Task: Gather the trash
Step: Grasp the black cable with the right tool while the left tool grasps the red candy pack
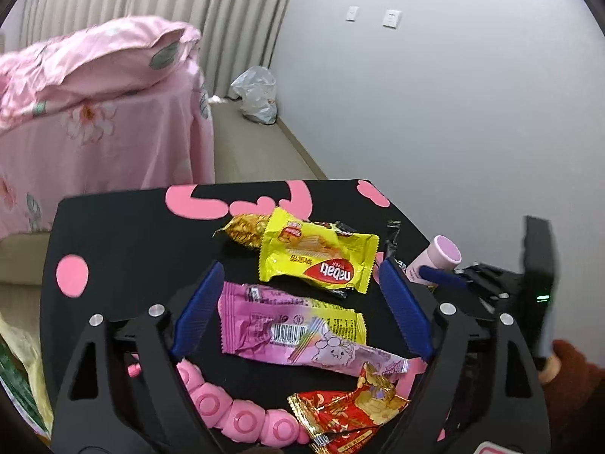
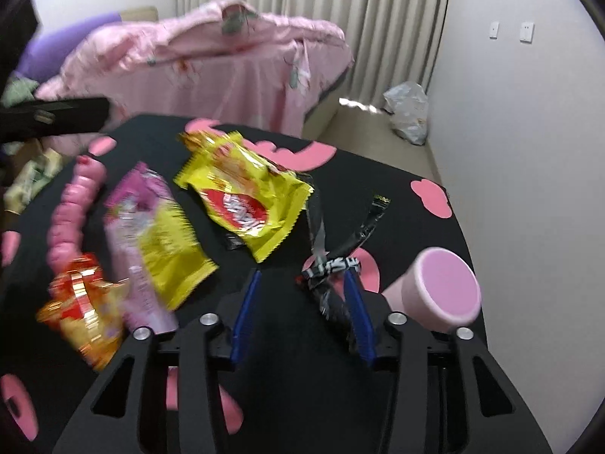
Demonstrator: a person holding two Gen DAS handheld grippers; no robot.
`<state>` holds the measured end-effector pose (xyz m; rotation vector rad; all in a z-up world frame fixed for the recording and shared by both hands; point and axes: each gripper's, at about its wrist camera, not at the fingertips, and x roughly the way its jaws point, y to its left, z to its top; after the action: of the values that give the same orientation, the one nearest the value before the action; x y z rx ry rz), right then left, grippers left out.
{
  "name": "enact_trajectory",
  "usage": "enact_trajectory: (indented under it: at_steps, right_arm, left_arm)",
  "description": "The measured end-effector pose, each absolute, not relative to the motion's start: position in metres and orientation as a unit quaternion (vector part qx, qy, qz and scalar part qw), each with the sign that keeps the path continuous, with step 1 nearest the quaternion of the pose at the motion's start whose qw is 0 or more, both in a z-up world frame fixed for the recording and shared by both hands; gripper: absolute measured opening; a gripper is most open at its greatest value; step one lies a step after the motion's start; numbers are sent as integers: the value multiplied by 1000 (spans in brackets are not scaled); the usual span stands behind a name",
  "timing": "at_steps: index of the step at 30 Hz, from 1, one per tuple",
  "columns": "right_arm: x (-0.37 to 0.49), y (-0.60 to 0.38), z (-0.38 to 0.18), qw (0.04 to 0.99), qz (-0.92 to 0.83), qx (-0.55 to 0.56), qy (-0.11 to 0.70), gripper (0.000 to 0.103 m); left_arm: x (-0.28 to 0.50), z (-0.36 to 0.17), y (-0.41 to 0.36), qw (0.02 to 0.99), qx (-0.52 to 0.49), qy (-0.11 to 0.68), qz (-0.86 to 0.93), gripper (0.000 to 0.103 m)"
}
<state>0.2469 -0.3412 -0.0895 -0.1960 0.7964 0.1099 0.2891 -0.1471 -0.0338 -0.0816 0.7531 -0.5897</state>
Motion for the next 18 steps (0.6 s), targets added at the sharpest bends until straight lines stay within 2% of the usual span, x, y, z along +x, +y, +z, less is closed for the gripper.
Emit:
enact_trajectory:
  at_steps: [4,7,12,18]
  right_arm:
    - [269,-342,-108,902,26,-85,423,34]
    - [270,-346,-109,901,35,-67,427,22]
    - [253,-348,-108,892,98,-29,441,21]
    - [211,-355,-106,880,141,5,453,20]
  left_arm:
    - [284,-36,-129,888,-66,365,-272,81]
    - [280,-39,-120,888,-66,368,-268,82]
    - [264,-49,-114,864,-86,390,-306,88]
    - [229,-57,-145,844,-17,400,-357,88]
